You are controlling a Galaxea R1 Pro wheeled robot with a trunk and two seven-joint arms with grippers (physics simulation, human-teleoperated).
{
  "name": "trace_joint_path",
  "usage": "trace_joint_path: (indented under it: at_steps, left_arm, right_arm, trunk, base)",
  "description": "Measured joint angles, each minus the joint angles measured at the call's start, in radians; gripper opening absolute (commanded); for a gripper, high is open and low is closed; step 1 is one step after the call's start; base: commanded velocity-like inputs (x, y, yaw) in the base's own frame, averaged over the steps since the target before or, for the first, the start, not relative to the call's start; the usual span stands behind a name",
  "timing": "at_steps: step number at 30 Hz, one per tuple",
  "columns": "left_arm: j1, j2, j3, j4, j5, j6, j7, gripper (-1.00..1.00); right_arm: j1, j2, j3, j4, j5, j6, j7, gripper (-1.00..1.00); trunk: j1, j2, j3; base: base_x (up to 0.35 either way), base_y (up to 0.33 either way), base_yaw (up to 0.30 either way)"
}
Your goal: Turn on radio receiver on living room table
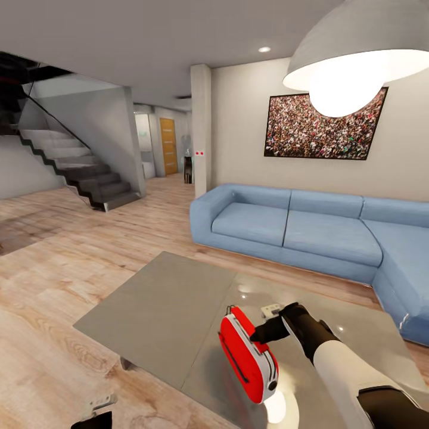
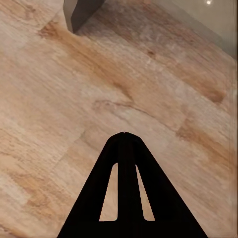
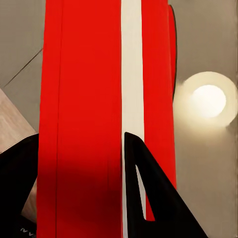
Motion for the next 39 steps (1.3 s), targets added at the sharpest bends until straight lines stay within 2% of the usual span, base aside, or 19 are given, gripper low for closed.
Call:
trace_joint_path:
  at_steps: [10,21,24,29,31,39]
  left_arm:
    - [0.013,0.007,0.001,0.000,0.002,0.000,-0.001,-1.00]
    - [0.014,0.000,0.004,0.000,0.010,0.006,-0.003,-1.00]
    - [0.014,0.000,0.005,0.000,0.011,0.006,-0.003,-1.00]
    - [0.014,-0.002,0.006,-0.001,0.012,0.006,-0.003,-1.00]
    - [0.014,-0.002,0.006,0.000,0.012,0.007,-0.003,-1.00]
    - [0.014,-0.002,0.006,-0.001,0.012,0.007,-0.003,-1.00]
  right_arm:
    - [0.000,-0.003,0.000,0.000,0.008,-0.049,-0.001,-1.00]
    - [0.000,-0.003,0.000,0.000,0.007,-0.051,0.000,-1.00]
    - [0.000,-0.003,0.000,0.000,0.007,-0.050,0.000,-1.00]
    - [0.001,-0.003,0.000,0.000,0.007,-0.047,0.001,-1.00]
    - [0.000,-0.003,0.000,0.000,-0.008,-0.044,0.001,-1.00]
    - [0.001,-0.003,0.002,0.000,-0.004,-0.039,0.003,-1.00]
  trunk:
    - [0.000,0.000,0.000]
    - [0.000,0.000,0.000]
    - [0.011,-0.021,-0.009]
    - [0.012,-0.021,-0.009]
    - [0.011,-0.021,-0.009]
    - [0.012,-0.021,-0.009]
  base:
    - [0.000,0.000,0.000]
    - [0.000,0.000,0.000]
    - [0.000,0.000,0.000]
    - [0.000,0.000,0.000]
    - [0.000,0.000,0.000]
    - [0.000,0.000,0.000]
